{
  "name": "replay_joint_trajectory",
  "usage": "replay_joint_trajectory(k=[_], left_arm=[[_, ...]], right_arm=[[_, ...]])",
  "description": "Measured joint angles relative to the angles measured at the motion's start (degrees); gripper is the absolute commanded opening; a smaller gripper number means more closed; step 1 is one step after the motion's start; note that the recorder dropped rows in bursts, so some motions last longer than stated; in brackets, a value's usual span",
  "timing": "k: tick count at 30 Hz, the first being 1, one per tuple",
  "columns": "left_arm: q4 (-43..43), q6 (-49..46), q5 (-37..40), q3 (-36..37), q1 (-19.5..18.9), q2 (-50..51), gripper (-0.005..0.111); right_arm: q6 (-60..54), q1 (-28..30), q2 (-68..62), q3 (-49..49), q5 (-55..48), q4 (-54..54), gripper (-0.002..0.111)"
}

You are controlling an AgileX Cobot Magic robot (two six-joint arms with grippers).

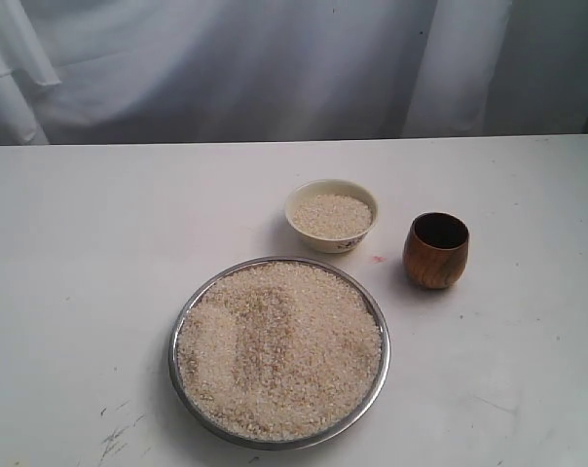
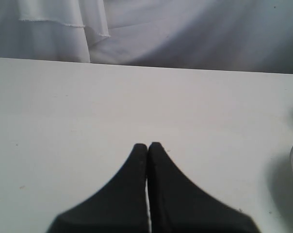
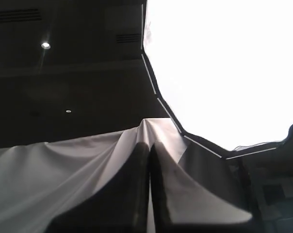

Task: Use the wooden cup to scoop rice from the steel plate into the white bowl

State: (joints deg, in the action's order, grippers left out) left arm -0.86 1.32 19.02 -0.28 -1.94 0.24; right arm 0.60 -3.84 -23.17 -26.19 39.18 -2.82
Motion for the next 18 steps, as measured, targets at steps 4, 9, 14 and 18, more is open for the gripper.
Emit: replay_joint_trajectory(k=[4, 9, 14, 18], left_arm=[[0.0, 0.0, 0.0, 0.0, 0.0, 0.0, 0.0], [0.0, 0.0, 0.0, 0.0, 0.0, 0.0, 0.0], [0.0, 0.0, 0.0, 0.0, 0.0, 0.0, 0.0], [0.0, 0.0, 0.0, 0.0, 0.0, 0.0, 0.0]], right_arm=[[1.1, 0.0, -8.02, -3.3, 1.3, 4.62, 0.0], [2.7, 0.0, -18.51, -4.7, 1.51, 9.79, 0.0], [5.43, 0.0, -27.39, -4.7, -0.32, 12.14, 0.0], [6.47, 0.0, -34.63, -4.16, -1.0, 12.42, 0.0]])
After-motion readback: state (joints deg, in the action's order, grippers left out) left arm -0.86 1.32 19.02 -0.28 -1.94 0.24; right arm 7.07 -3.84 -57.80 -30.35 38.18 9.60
